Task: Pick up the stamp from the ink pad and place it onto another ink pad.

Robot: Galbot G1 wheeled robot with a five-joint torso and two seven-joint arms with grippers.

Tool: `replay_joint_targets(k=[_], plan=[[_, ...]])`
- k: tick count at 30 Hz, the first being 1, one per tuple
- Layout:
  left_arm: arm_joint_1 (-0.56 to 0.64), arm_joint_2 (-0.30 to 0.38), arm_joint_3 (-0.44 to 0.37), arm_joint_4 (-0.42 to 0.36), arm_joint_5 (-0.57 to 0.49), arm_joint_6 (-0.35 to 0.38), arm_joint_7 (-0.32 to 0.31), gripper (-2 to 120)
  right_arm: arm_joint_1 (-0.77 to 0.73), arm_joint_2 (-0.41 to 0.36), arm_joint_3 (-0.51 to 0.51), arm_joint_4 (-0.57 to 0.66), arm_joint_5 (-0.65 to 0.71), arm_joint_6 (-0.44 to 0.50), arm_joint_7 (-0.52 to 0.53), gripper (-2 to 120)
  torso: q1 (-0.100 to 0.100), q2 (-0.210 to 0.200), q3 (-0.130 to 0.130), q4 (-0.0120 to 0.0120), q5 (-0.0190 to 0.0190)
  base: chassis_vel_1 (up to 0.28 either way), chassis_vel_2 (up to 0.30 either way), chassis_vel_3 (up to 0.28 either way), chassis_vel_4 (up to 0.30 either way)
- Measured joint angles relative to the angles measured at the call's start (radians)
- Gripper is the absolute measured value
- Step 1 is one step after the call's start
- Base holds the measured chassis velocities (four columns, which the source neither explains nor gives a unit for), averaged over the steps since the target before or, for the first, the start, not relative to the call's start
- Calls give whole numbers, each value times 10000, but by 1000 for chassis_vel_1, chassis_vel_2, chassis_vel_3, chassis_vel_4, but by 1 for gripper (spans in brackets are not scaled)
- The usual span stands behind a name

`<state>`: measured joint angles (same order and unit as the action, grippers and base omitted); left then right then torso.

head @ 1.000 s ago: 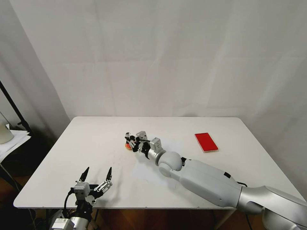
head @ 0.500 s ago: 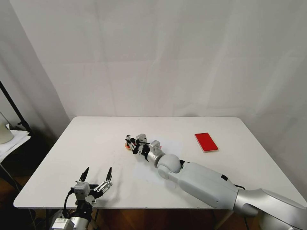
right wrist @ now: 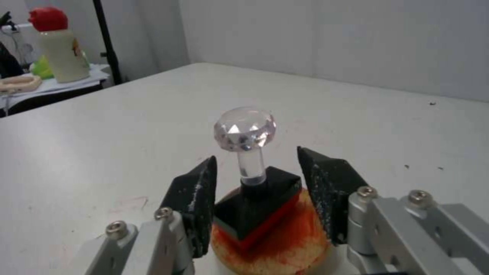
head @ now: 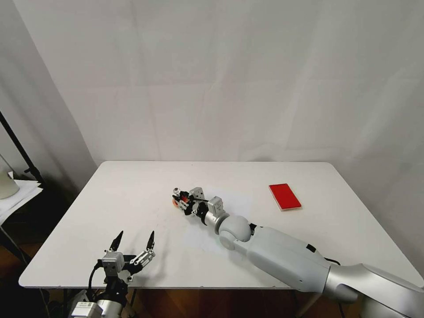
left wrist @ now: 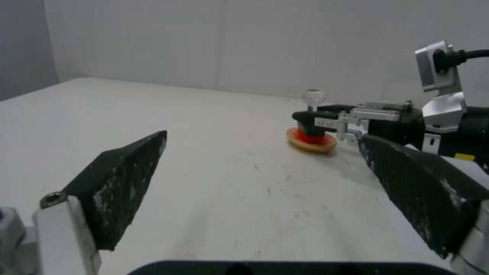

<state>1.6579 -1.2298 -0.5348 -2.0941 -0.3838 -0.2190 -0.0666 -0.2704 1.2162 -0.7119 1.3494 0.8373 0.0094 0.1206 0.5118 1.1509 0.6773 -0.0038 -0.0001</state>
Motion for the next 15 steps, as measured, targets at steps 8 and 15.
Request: replay_joint_targets(k=[8,15], plan=[[0,0,0,0,0,1,0,100,34,-25,35,52,11,0,1,77,0,0,0,0,0,0,0,0,0],[0,0,0,0,0,0,0,100,-4,-141,-31,216,12,-15,1,100,0,0,0,0,0,0,0,0,0]])
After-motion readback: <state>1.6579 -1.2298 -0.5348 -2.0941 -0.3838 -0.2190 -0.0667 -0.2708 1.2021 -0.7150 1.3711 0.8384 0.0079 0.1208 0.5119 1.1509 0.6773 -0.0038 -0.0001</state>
